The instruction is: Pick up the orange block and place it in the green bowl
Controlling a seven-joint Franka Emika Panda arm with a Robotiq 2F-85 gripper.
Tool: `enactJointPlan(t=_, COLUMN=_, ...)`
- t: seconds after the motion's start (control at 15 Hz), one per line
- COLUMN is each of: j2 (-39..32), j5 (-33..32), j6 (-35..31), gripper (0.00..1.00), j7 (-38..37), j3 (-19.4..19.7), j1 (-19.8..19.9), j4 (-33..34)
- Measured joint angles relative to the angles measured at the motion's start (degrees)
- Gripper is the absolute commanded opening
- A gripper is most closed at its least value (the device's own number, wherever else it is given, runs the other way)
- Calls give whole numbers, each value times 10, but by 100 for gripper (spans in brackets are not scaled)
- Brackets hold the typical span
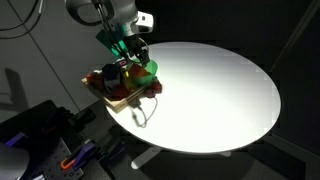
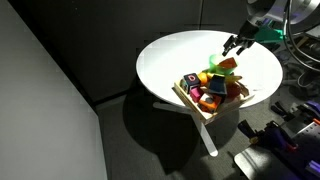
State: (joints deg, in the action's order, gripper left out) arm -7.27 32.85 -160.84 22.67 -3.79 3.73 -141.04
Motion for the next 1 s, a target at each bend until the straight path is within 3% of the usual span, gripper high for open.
enactJointPlan(t=0.2, j2=27, j5=-29, j6=12, gripper=100, j7=-14, j3=16, j1=0, j4=-19)
enactJointPlan(t=0.53, j2=72, j5=-199, j6=48, gripper=100, j7=-111, j3=60, j1=1, j4=-58)
enactJointPlan(t=0.73, j2=105, j5=-275, j6=116, gripper=100, j7=-161, j3=75, j1=6, j4=-63)
enactJointPlan(t=1.0, j2=157, j5=-308, j6=238, gripper=100, j7=-183, j3=79, j1=8, j4=-63)
